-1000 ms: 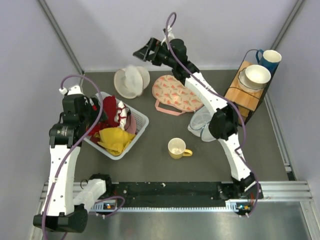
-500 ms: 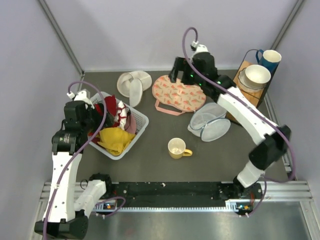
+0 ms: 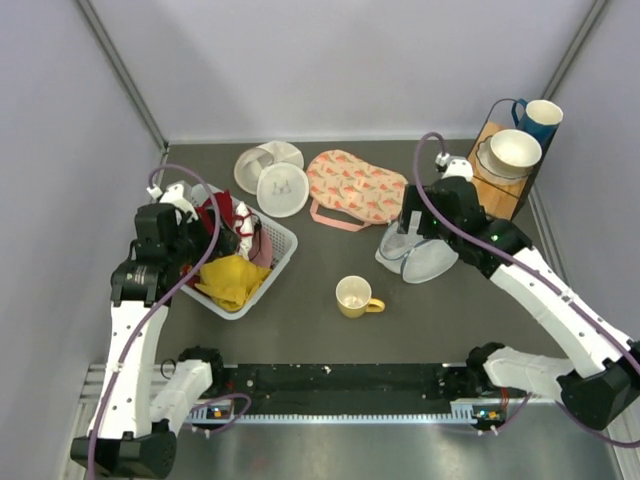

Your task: Unzip the laundry bag and remove the bra

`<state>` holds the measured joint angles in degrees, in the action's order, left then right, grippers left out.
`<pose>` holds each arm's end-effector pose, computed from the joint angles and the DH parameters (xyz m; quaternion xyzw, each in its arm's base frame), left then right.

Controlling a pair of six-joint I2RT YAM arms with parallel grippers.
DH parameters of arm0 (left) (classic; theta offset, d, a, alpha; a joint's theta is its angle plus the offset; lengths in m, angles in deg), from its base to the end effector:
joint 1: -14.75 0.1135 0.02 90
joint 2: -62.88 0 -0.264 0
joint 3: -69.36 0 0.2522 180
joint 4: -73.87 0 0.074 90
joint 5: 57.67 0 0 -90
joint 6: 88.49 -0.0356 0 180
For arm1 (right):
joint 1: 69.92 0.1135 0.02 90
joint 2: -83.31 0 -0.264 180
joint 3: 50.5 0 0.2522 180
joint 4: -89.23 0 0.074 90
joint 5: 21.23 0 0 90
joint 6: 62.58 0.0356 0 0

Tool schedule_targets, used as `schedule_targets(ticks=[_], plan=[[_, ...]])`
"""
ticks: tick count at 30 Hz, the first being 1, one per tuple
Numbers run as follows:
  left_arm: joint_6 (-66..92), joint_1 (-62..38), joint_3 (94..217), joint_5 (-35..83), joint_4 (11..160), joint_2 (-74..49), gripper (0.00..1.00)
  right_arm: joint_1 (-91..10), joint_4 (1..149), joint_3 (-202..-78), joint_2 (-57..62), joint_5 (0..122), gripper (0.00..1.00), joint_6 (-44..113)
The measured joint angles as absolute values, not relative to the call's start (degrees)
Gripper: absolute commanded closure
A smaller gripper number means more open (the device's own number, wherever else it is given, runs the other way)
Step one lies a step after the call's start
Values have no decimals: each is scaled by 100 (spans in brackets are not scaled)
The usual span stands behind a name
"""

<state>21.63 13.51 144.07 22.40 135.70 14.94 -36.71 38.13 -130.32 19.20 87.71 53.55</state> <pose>0.1574 -0.0095 0.3604 -0.1056 0.8785 -0.1606 0.4374 0.2032 0.1192 0.3569 0.0212 0.8795 0.0969 0.4655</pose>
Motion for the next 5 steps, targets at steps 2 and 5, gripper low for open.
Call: schedule_targets(ticks=[2, 5], plan=[[2181, 1351, 14346, 2214, 13566, 1490, 14, -3671, 3773, -12934, 2020, 8909, 1, 5361], [2216, 1351, 14328, 2166, 13559, 1487, 14, -3671, 3769, -12890, 2047, 9070, 1, 5365]])
